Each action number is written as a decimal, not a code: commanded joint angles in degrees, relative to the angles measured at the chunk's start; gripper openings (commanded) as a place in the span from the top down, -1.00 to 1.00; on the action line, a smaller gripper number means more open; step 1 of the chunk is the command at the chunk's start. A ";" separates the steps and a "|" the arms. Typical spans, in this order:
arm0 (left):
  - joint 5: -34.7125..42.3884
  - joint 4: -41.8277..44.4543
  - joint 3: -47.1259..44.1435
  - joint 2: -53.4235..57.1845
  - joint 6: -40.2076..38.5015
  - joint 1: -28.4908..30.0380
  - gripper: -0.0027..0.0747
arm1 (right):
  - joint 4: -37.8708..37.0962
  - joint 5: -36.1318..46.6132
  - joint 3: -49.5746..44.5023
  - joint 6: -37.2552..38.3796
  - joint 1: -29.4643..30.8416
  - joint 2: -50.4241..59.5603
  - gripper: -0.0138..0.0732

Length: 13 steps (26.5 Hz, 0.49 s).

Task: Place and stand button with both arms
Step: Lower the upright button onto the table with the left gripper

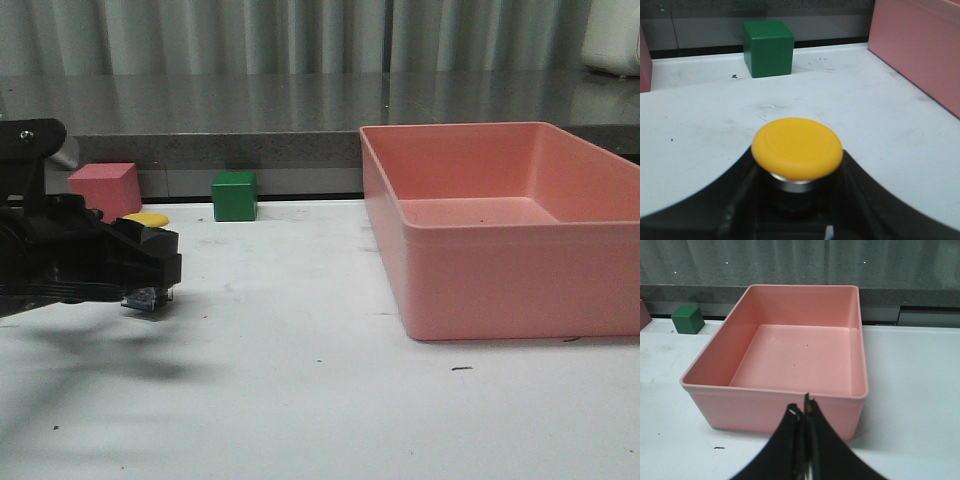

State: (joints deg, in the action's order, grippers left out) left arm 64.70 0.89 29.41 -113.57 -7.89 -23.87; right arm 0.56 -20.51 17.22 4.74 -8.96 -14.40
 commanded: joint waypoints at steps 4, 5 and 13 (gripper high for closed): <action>9.66 -0.89 0.92 1.13 -0.26 -0.35 0.52 | -0.56 4.66 1.60 -0.37 0.18 -0.37 0.84; 9.66 -0.89 0.92 1.13 -0.26 -0.35 0.52 | -0.56 4.66 1.60 -0.37 0.18 -0.37 0.84; 9.66 -0.89 0.92 1.13 -0.26 -0.35 -0.04 | -0.56 4.66 1.60 -0.37 0.18 -0.37 0.84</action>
State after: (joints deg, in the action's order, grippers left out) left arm 65.66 0.68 29.52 -114.56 -7.89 -23.87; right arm 0.56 -20.51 17.22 4.74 -8.96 -14.40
